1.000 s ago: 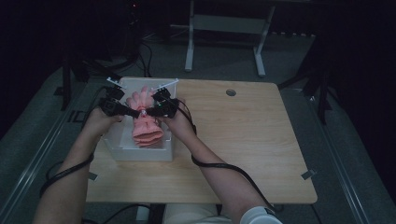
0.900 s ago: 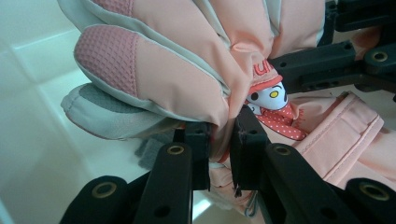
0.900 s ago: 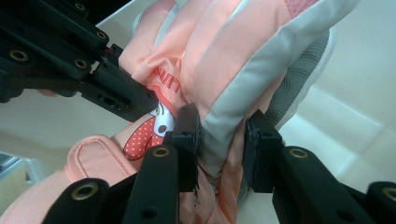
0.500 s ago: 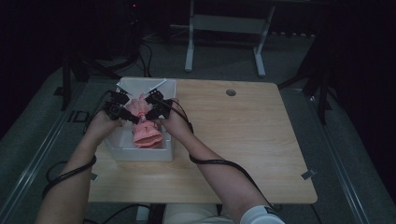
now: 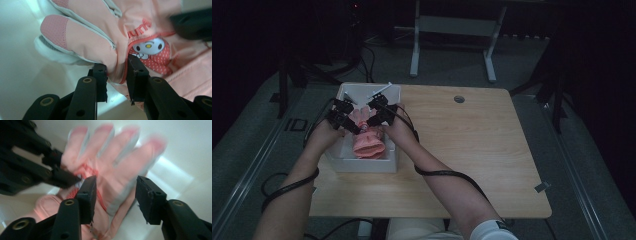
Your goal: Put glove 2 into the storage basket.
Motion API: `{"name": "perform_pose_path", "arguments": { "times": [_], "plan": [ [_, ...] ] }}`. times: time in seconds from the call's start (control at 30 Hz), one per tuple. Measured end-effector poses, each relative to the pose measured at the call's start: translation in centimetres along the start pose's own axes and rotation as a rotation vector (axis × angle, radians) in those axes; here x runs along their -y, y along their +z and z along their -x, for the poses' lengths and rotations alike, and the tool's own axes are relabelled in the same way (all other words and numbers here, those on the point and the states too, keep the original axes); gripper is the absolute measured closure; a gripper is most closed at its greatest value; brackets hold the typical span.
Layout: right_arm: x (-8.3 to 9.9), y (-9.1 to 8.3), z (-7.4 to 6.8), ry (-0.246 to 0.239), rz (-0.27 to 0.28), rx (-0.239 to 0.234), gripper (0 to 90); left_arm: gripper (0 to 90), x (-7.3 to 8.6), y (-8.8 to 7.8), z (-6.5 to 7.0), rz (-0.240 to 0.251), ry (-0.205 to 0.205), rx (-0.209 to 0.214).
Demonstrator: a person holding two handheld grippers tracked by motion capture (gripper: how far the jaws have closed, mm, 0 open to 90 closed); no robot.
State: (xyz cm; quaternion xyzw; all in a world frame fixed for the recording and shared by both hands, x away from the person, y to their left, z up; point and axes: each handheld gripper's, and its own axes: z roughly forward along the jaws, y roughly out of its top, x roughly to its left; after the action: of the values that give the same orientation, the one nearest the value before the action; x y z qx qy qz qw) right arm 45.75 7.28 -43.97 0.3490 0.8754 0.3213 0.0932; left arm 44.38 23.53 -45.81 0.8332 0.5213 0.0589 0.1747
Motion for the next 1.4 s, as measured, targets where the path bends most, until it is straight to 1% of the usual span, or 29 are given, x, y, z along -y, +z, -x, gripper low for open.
{"name": "perform_pose_path", "arguments": {
  "times": [0.03, 0.07, 0.1, 0.2, 0.23, 0.3, 0.37, 0.43, 0.57, 0.67, 0.83, 0.97, 1.03, 1.1, 1.13, 1.17, 1.2, 1.27, 1.3, 1.37, 1.4],
  "plan": [
    [-0.1, -0.4, 0.2, 0.001, 0.01, -0.008, 47.8, 70.4, -0.1, 0.1, 0.1, -0.014, 0.007, -0.02],
    [-0.1, -0.8, 0.4, -0.002, 0.018, -0.011, 47.5, 69.4, -0.2, 0.2, 0.2, -0.016, 0.007, -0.035],
    [-0.1, -1.2, 0.5, 0.002, 0.026, -0.016, 47.1, 68.1, -0.3, 0.3, 0.3, -0.016, 0.001, -0.048],
    [0.1, -2.2, 1.2, 0.005, 0.05, -0.033, 44.3, 62.5, -0.4, 0.3, 0.5, -0.008, 0.002, -0.117],
    [0.2, -2.5, 1.3, 0.003, 0.054, -0.042, 43.6, 61.4, -0.4, 0.3, 0.5, -0.006, 0.002, -0.124],
    [0.5, -3.0, 1.5, -0.001, 0.054, -0.056, 42.2, 58.5, -0.4, 0.1, 0.5, 0.011, -0.004, -0.121],
    [0.8, -3.4, 1.7, -0.006, 0.062, -0.06, 41.1, 57.4, -0.3, 0.0, 0.5, 0.027, -0.011, -0.118],
    [1.1, -3.9, 1.9, -0.001, 0.075, -0.078, 39.6, 57.0, -0.3, -0.1, 0.5, 0.035, -0.016, -0.12],
    [1.5, -4.9, 2.4, -0.005, 0.098, -0.1, 36.1, 55.8, -0.2, -0.4, 0.6, 0.042, -0.012, -0.143],
    [1.9, -5.5, 2.6, -0.011, 0.111, -0.102, 34.3, 54.6, -0.3, -0.6, 0.8, 0.048, -0.002, -0.165],
    [2.3, -6.5, 3.1, 0.002, 0.136, -0.116, 32.0, 54.7, -0.2, -1.5, 0.8, 0.067, -0.011, -0.186],
    [2.6, -7.1, 3.4, 0.004, 0.155, -0.122, 30.9, 54.7, 0.0, -1.8, 0.7, 0.081, -0.019, -0.175],
    [2.9, -7.4, 3.5, -0.005, 0.16, -0.118, 29.9, 54.7, 0.1, -2.3, 0.9, 0.109, -0.021, -0.178],
    [3.2, -7.8, 3.8, -0.002, 0.168, -0.121, 28.5, 54.7, 0.1, -3.0, 1.3, 0.149, -0.015, -0.172],
    [3.2, -7.8, 3.8, -0.002, 0.168, -0.121, 28.5, 54.7, 0.1, -3.0, 1.3, 0.149, -0.015, -0.172],
    [3.3, -8.1, 4.0, -0.003, 0.175, -0.125, 26.9, 54.7, 0.1, -3.6, 2.1, 0.176, 0.004, -0.171],
    [3.6, -8.5, 4.4, 0.001, 0.185, -0.131, 25.4, 54.6, 0.1, -3.8, 2.4, 0.189, 0.011, -0.168],
    [3.9, -9.0, 4.8, 0.003, 0.198, -0.139, 22.7, 54.7, -0.1, -4.5, 3.5, 0.227, 0.027, -0.149],
    [4.1, -9.4, 5.1, 0.001, 0.206, -0.14, 21.5, 54.6, -0.2, -4.7, 3.9, 0.239, 0.034, -0.141],
    [4.5, -9.8, 5.6, 0.011, 0.214, -0.153, 20.1, 54.6, -0.4, -5.2, 5.1, 0.281, 0.049, -0.106],
    [4.8, -10.1, 6.0, 0.016, 0.219, -0.145, 20.3, 53.2, -0.5, -5.4, 5.8, 0.309, 0.056, -0.077]
  ]
}}
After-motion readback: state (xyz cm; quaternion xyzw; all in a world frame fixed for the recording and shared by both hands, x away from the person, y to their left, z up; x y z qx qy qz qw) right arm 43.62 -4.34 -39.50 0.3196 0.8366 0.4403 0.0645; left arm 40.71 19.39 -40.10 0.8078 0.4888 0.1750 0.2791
